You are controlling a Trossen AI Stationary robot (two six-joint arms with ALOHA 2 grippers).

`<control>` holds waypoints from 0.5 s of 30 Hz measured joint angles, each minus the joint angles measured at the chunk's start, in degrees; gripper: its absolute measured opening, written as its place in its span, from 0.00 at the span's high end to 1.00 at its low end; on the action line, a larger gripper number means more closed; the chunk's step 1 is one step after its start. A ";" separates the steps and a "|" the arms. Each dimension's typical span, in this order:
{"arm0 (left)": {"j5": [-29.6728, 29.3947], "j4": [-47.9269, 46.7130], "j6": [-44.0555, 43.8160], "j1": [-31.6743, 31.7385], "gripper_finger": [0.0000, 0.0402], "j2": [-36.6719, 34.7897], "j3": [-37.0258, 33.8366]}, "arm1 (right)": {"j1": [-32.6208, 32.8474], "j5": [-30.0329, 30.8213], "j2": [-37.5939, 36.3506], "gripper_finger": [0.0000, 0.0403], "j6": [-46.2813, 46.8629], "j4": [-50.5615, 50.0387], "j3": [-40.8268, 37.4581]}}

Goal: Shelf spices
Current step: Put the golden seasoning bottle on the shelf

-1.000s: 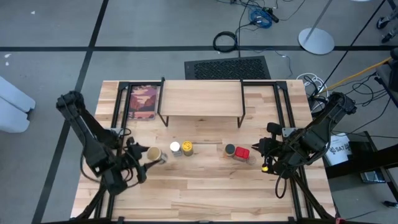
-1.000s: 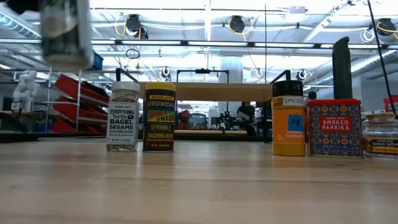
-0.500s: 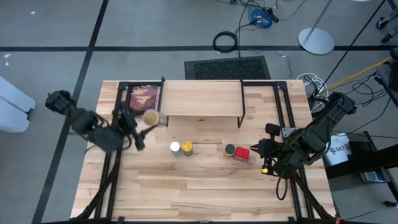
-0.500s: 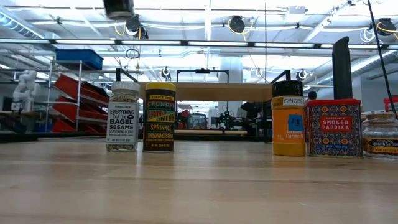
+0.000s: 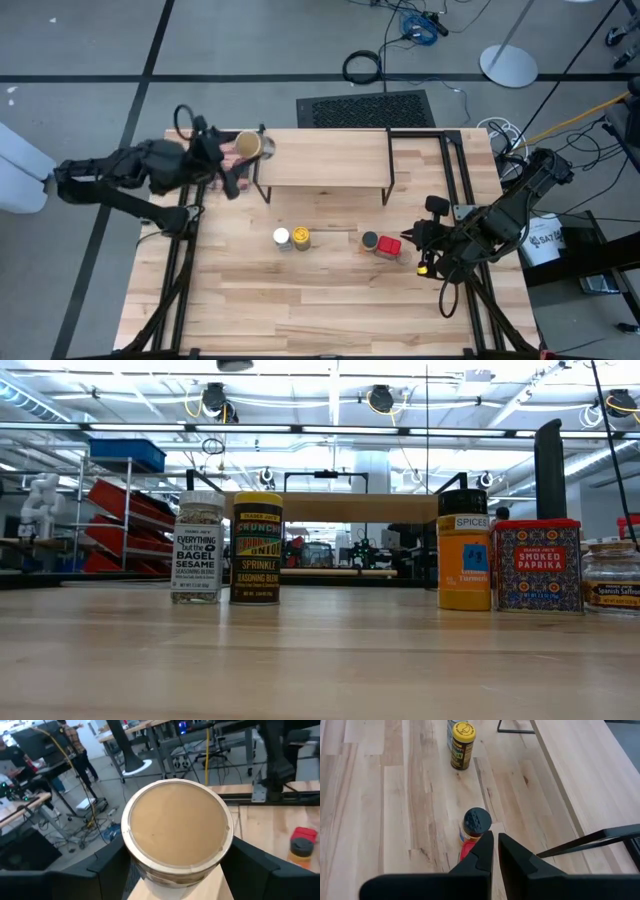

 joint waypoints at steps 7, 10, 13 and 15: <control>11.77 1.63 -0.35 13.80 0.33 3.96 -0.01 | -0.06 0.00 0.00 0.96 -1.59 1.07 0.00; 17.55 1.83 -0.39 19.24 0.33 6.54 0.00 | -0.06 -0.03 0.00 0.96 -1.72 1.12 0.00; 23.41 1.97 -0.39 24.29 0.33 9.31 -0.02 | -0.06 -0.07 0.00 0.96 -1.72 1.12 0.00; 27.51 2.05 0.20 27.21 0.33 11.07 0.00 | -0.06 -0.05 0.00 0.96 -1.72 1.12 0.00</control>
